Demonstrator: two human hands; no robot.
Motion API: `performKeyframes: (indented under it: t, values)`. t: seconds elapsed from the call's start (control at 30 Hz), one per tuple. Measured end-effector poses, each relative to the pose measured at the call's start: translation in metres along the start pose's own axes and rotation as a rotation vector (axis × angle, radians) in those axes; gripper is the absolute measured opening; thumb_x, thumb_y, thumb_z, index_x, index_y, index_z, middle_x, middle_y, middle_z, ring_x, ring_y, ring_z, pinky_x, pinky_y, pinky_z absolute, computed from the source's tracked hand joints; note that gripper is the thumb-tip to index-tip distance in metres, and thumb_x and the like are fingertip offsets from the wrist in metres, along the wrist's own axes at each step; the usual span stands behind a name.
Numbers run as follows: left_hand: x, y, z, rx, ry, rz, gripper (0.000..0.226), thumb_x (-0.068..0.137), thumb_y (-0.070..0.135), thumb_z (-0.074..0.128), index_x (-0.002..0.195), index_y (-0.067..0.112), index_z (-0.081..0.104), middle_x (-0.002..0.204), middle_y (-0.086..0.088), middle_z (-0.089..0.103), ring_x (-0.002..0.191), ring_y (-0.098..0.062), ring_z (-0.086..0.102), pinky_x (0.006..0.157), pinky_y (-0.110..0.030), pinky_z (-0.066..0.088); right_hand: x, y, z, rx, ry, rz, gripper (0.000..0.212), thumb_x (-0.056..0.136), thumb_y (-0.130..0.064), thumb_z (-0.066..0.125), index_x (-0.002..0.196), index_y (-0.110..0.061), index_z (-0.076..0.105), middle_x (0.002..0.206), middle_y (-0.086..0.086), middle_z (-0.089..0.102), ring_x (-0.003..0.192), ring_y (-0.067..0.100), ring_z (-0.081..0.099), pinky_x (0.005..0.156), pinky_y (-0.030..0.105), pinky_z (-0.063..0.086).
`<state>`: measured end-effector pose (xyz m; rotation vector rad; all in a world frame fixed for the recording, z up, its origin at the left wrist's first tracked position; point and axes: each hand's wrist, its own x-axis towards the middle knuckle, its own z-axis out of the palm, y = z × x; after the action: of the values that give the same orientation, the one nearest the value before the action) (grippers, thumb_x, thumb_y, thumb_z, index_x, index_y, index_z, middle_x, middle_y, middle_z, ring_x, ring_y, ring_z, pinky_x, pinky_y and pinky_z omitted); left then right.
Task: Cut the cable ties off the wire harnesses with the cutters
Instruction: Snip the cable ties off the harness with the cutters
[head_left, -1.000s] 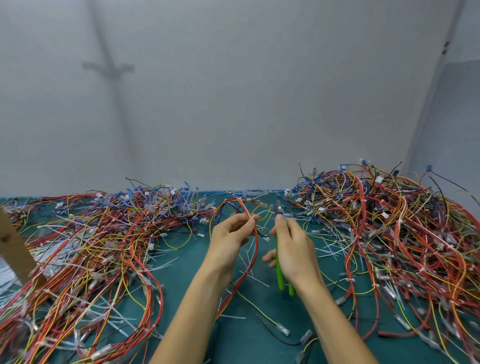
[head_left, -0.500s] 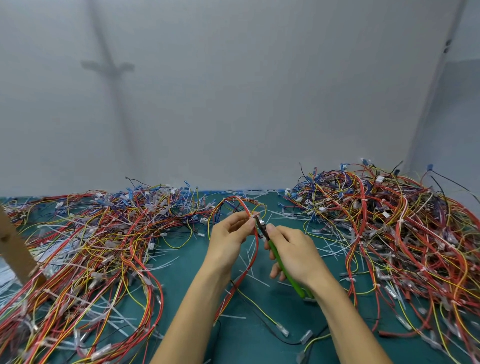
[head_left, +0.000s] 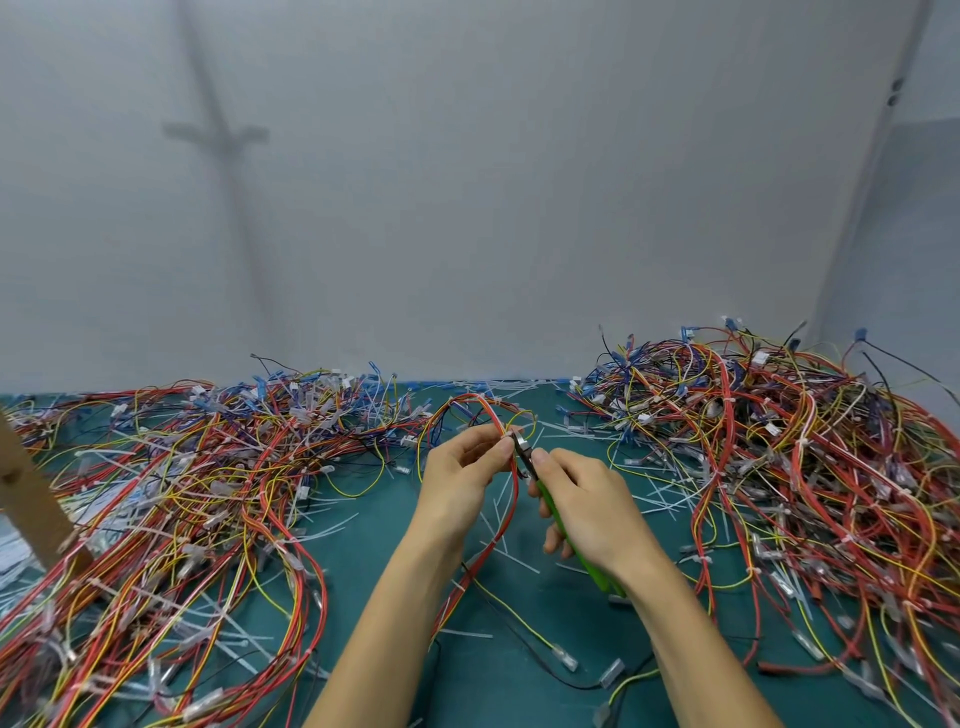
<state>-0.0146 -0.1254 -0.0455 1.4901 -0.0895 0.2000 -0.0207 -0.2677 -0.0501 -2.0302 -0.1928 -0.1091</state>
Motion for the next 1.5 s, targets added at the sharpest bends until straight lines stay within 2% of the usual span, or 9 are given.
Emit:
performKeyframes:
  t: [0.4, 0.63, 0.73, 0.8, 0.87, 0.97, 1.17, 1.33, 1.5]
  values:
    - [0.001, 0.001, 0.000, 0.046, 0.023, -0.018, 0.009, 0.091, 0.015, 0.066, 0.092, 0.015, 0.074, 0.075, 0.010, 0.072, 0.070, 0.001, 0.065, 0.060, -0.004, 0.044, 0.000, 0.003, -0.005, -0.017, -0.010, -0.013, 0.046, 0.100, -0.046, 0.043, 0.071, -0.013, 0.059, 0.059, 0.001, 0.057, 0.041, 0.014, 0.052, 0.038, 0.020, 0.037]
    - [0.000, 0.001, 0.000, 0.048, 0.083, 0.001, 0.009, 0.090, 0.014, 0.067, 0.095, 0.013, 0.074, 0.079, 0.004, 0.072, 0.069, 0.000, 0.066, 0.061, -0.006, 0.045, 0.002, 0.001, 0.005, 0.156, 0.091, 0.030, 0.045, 0.098, -0.049, 0.045, 0.074, -0.015, 0.062, 0.062, 0.000, 0.059, 0.041, 0.020, 0.056, 0.040, 0.027, 0.042]
    - [-0.001, 0.002, 0.002, 0.007, 0.106, 0.007, 0.010, 0.087, 0.012, 0.071, 0.096, 0.009, 0.073, 0.081, -0.003, 0.075, 0.072, -0.005, 0.069, 0.064, -0.007, 0.048, 0.003, 0.001, 0.004, 0.204, 0.016, 0.048, 0.042, 0.089, -0.055, 0.058, 0.076, -0.016, 0.067, 0.070, 0.003, 0.068, 0.042, 0.020, 0.057, 0.043, 0.028, 0.044]
    - [-0.001, 0.002, 0.002, -0.026, 0.116, 0.009, 0.011, 0.086, 0.009, 0.071, 0.096, 0.009, 0.073, 0.080, -0.001, 0.076, 0.072, -0.005, 0.070, 0.064, -0.007, 0.048, 0.002, 0.002, 0.003, 0.198, -0.086, 0.079, 0.029, 0.085, -0.042, 0.070, 0.077, -0.015, 0.067, 0.073, 0.010, 0.070, 0.044, 0.018, 0.055, 0.045, 0.029, 0.045]
    - [0.000, 0.003, 0.001, -0.039, 0.096, 0.016, 0.014, 0.088, 0.005, 0.067, 0.100, 0.009, 0.073, 0.086, -0.004, 0.077, 0.075, -0.008, 0.071, 0.066, -0.008, 0.049, 0.002, 0.003, 0.005, 0.224, -0.112, 0.087, 0.015, 0.085, -0.025, 0.073, 0.077, -0.015, 0.065, 0.061, 0.008, 0.062, 0.043, 0.017, 0.051, 0.045, 0.029, 0.043]
    - [0.001, 0.004, -0.001, -0.015, 0.055, 0.033, 0.028, 0.092, -0.004, 0.055, 0.106, 0.013, 0.073, 0.094, 0.000, 0.077, 0.081, -0.006, 0.070, 0.068, -0.009, 0.049, 0.003, 0.001, 0.006, 0.345, -0.019, 0.042, 0.015, 0.087, -0.013, 0.070, 0.075, -0.015, 0.061, 0.050, -0.004, 0.050, 0.042, 0.014, 0.047, 0.043, 0.027, 0.040]
    - [0.002, 0.005, -0.002, 0.127, 0.044, 0.070, 0.038, 0.083, -0.012, 0.053, 0.097, 0.016, 0.075, 0.091, 0.007, 0.076, 0.083, -0.001, 0.069, 0.067, -0.010, 0.049, 0.001, -0.003, -0.002, 0.467, 0.175, -0.056, 0.010, 0.088, -0.013, 0.070, 0.086, -0.006, 0.063, 0.057, -0.005, 0.059, 0.044, 0.011, 0.048, 0.041, 0.023, 0.042]
    - [-0.003, 0.002, 0.003, 0.375, -0.072, 0.180, 0.012, 0.081, 0.012, 0.064, 0.080, 0.021, 0.072, 0.090, 0.004, 0.070, 0.089, -0.012, 0.064, 0.086, -0.024, 0.048, 0.002, -0.004, -0.001, 0.510, 0.242, -0.084, 0.007, 0.086, -0.011, 0.072, 0.087, -0.018, 0.070, 0.065, -0.006, 0.066, 0.049, 0.007, 0.051, 0.045, 0.020, 0.043]
    - [-0.006, -0.001, 0.002, 0.504, -0.155, 0.207, 0.007, 0.073, 0.032, 0.059, 0.068, 0.030, 0.064, 0.081, 0.011, 0.062, 0.081, -0.003, 0.057, 0.079, -0.022, 0.041, 0.003, -0.004, -0.001, 0.566, 0.279, -0.059, 0.008, 0.091, -0.017, 0.067, 0.091, -0.023, 0.072, 0.085, 0.005, 0.074, 0.051, 0.011, 0.052, 0.051, 0.022, 0.047]
